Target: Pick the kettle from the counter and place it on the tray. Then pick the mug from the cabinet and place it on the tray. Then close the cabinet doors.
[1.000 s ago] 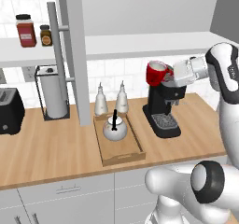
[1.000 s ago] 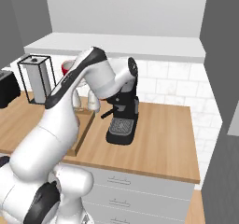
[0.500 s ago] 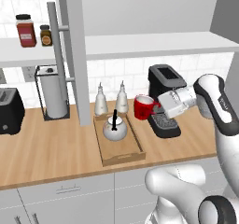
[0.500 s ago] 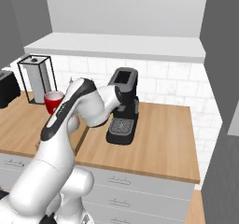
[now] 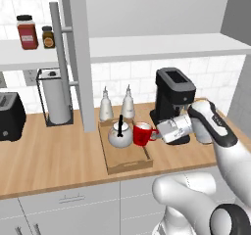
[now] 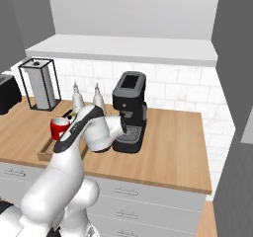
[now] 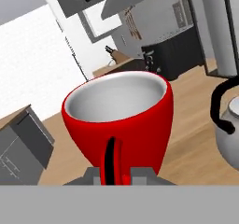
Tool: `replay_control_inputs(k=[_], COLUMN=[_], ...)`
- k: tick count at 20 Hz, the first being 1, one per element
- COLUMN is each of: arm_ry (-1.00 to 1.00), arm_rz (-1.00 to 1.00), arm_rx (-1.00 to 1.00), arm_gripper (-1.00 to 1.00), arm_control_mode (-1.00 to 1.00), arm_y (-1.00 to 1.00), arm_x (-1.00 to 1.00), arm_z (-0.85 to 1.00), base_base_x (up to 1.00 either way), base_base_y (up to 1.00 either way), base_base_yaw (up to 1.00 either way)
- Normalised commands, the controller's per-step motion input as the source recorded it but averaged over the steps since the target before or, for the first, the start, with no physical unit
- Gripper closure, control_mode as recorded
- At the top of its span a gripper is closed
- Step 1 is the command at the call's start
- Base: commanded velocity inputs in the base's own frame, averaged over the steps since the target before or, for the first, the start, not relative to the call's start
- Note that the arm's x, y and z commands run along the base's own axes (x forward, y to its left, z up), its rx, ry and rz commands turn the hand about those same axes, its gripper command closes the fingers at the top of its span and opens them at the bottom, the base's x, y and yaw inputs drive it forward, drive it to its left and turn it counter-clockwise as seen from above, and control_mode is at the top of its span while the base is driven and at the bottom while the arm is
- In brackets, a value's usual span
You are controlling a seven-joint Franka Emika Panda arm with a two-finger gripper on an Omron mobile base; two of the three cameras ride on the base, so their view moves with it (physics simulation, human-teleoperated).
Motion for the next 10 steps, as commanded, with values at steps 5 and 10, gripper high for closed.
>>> replay_control_inputs(k=[5,10], arm_ry=[0.08,-0.02], arm_rz=[0.14,0.05], arm_rx=[0.0,0.05], arm_gripper=[1.0,1.0], arm_control_mode=[-1.0,-1.0], arm_y=[0.13,0.02], arm_x=[0.0,0.15], arm_z=[-0.67,-0.11], base_base_x=[0.0,0.0], base_base_y=[0.0,0.0], base_base_yaw=[0.0,0.0])
